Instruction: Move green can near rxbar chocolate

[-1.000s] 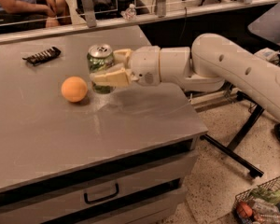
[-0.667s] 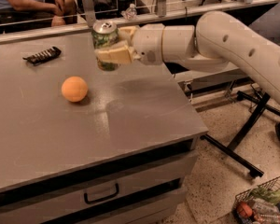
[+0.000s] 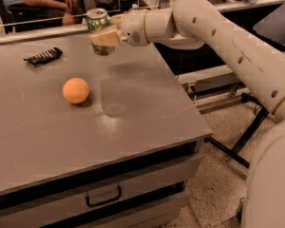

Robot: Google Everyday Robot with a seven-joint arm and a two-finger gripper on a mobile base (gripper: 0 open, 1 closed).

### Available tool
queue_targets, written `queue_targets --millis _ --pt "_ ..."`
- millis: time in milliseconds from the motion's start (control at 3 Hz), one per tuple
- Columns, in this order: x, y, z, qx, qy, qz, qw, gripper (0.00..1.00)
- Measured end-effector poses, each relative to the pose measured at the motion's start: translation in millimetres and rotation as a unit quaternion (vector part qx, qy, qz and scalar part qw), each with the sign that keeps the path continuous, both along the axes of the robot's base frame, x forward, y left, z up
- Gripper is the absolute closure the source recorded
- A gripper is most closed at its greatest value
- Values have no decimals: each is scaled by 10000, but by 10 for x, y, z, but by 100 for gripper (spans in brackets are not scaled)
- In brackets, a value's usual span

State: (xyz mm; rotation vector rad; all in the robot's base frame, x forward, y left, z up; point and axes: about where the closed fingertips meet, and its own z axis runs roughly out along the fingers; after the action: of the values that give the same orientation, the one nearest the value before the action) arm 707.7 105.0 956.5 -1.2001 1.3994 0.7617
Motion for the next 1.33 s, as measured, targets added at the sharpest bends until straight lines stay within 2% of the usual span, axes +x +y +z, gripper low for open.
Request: queue_targets --millis 333,1333 --pt "226 279 -116 -87 150 -61 9998 100" --pt "516 1044 -419 -119 328 -350 9988 100"
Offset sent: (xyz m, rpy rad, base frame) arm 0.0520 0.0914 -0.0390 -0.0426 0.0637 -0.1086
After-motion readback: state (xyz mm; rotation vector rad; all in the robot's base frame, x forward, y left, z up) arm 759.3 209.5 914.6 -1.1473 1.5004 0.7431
